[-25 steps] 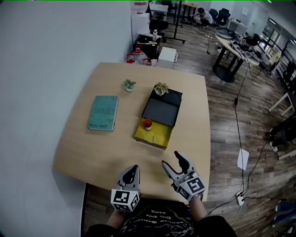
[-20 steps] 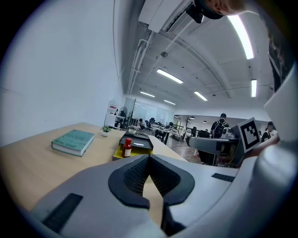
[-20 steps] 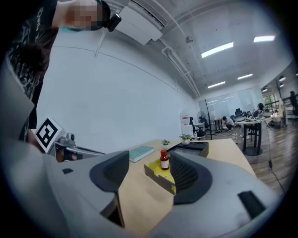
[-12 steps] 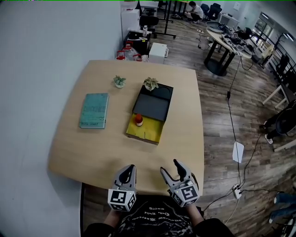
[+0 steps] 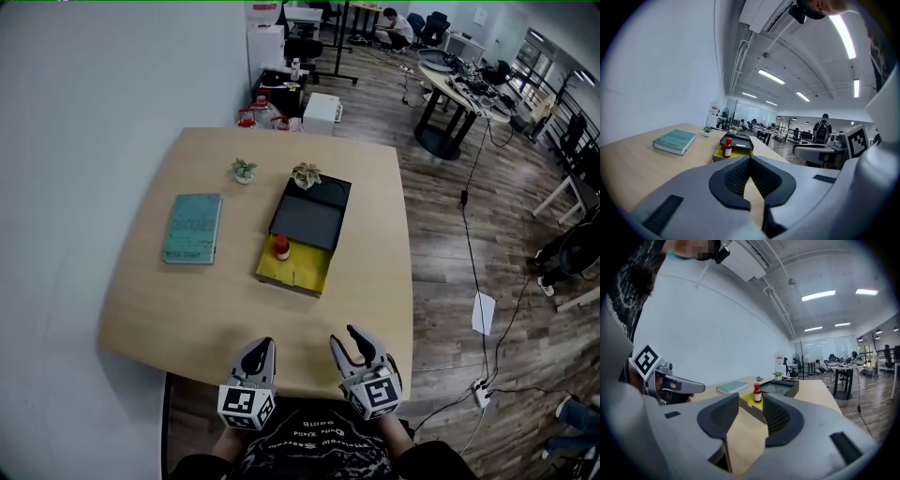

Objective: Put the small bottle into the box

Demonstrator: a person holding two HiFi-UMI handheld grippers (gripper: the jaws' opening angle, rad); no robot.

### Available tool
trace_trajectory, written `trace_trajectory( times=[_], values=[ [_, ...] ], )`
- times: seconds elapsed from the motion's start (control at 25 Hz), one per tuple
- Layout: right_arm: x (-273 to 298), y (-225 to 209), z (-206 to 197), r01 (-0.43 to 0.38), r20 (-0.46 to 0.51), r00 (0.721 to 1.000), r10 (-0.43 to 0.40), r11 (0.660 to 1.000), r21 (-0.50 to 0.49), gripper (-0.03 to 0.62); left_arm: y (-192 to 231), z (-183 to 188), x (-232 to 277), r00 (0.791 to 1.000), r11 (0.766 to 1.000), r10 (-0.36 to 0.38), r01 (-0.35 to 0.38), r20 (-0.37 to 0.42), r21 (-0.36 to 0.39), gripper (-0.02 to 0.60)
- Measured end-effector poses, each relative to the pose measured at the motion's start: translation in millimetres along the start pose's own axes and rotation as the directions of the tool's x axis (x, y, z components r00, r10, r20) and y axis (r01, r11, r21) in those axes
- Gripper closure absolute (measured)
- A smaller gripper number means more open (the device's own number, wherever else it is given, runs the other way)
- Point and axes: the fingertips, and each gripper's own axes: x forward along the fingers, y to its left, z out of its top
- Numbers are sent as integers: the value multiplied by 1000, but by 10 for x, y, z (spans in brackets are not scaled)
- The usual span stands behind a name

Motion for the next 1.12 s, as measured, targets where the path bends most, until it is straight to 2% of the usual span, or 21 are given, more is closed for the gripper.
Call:
trace_trajectory(
  times=[0.08,0.2,0.32,0.48,0.68,1.12],
  values=[
    [10,22,29,-7,5,1000,7,1000,-18,461,-10,7,3,1000,1000,-2,2,-2,1,578],
    [11,41,53,-23,9,1000,23,1000,-20,494,-27,15,-4,1000,1000,0,0,3,-2,578],
    [14,62,85,-38,21,999,38,999,-10,496,-32,14,6,1000,1000,-2,2,4,1,577],
    [16,57,119,-43,27,999,43,999,-3,589,-48,14,15,1000,1000,-6,6,4,3,578],
    [9,136,166,-83,32,996,83,997,-5,591,-81,13,8,1000,1000,-16,16,-2,8,578],
    [30,139,112,-81,11,997,81,997,-14,592,-86,10,6,1000,1000,-22,22,-7,14,578]
  ],
)
